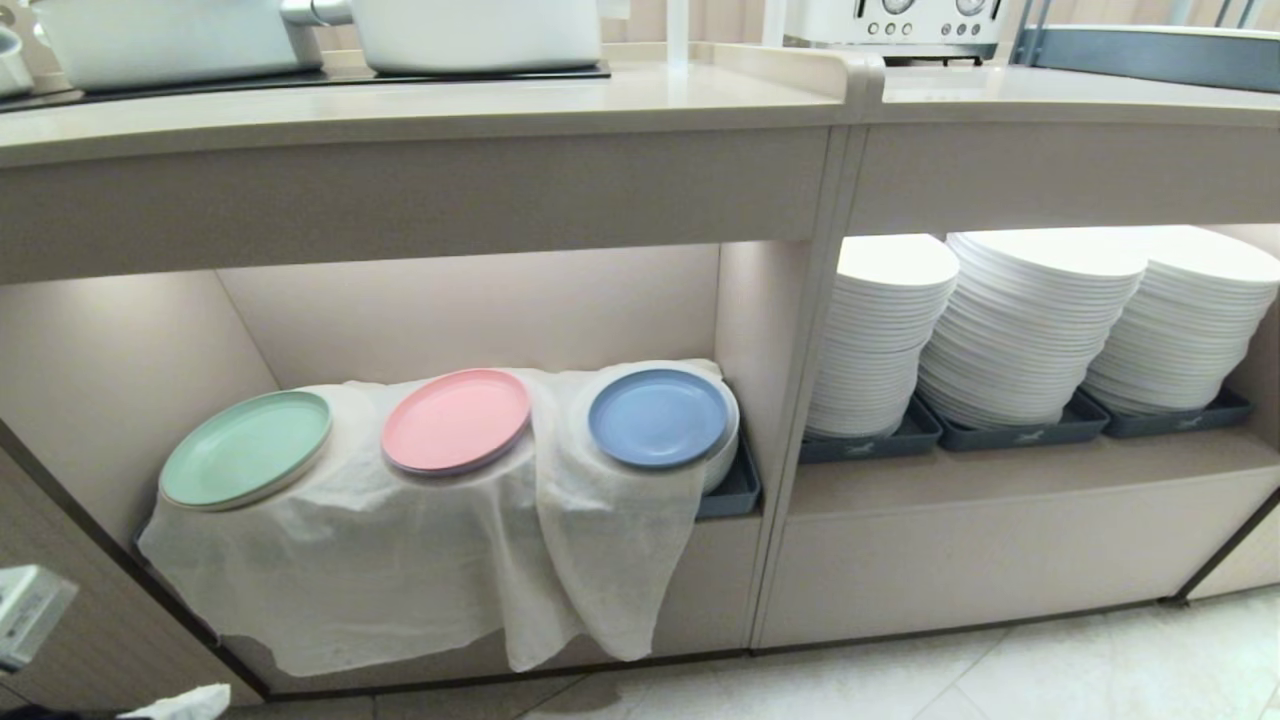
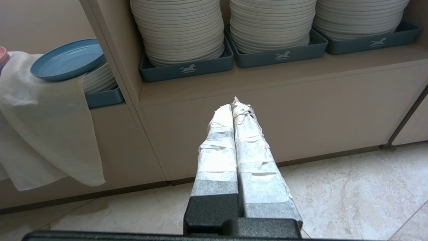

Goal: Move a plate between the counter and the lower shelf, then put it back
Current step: Pick up the plate in the cupboard

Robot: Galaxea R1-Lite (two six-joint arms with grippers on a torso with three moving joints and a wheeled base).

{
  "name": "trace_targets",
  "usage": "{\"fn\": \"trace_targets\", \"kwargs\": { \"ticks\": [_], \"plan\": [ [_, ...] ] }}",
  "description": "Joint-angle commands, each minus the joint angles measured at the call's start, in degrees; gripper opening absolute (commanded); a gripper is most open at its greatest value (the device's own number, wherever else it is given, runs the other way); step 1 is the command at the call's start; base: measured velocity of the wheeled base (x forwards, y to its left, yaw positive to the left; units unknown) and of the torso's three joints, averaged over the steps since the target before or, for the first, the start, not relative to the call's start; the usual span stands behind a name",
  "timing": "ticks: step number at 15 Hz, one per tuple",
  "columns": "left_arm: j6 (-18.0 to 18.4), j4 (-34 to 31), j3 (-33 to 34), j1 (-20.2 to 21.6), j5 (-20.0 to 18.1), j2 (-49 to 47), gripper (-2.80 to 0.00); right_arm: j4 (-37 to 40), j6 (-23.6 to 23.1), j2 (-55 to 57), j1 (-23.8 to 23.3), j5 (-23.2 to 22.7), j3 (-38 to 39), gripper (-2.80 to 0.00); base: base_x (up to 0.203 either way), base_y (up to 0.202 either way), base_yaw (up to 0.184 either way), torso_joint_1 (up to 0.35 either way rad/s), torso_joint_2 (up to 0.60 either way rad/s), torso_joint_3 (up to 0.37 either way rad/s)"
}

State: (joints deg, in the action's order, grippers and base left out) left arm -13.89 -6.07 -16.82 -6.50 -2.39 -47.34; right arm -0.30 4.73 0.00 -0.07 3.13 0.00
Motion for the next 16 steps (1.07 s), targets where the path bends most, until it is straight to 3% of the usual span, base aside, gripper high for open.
{"fn": "trace_targets", "kwargs": {
  "ticks": [1,4,6,14,15,16],
  "plan": [
    [5.42,0.24,3.51,4.2,-2.8,9.95,-2.8,-0.05,0.02,0.0,0.04,0.03,0.0,-2.8,0.0,0.0,0.0,0.0,0.0,0.0],
    [11.01,0.5,8.71,7.4,-5.42,21.41,-2.8,-0.05,0.02,0.0,-0.01,0.03,0.0,-2.8,0.0,0.0,0.0,0.0,0.0,0.0],
    [12.86,0.52,11.14,8.86,-6.03,28.72,-2.8,-0.05,0.02,0.0,0.02,0.03,0.0,-2.8,0.0,0.0,0.0,0.0,0.0,0.0],
    [14.68,0.53,12.63,6.82,-3.87,46.38,-2.8,-0.05,0.02,0.0,-0.01,0.03,0.0,-2.8,0.0,0.0,0.0,0.0,0.0,0.0],
    [15.05,0.53,12.87,6.74,-2.05,47.33,-2.8,-0.05,0.02,0.0,-0.01,0.03,0.0,-2.8,0.0,0.0,0.0,0.0,0.0,0.0],
    [15.38,0.91,14.18,6.69,2.19,47.28,-2.8,-0.05,0.02,0.0,-0.01,0.03,0.0,-2.8,0.0,0.0,0.0,0.0,0.0,0.0]
  ]
}}
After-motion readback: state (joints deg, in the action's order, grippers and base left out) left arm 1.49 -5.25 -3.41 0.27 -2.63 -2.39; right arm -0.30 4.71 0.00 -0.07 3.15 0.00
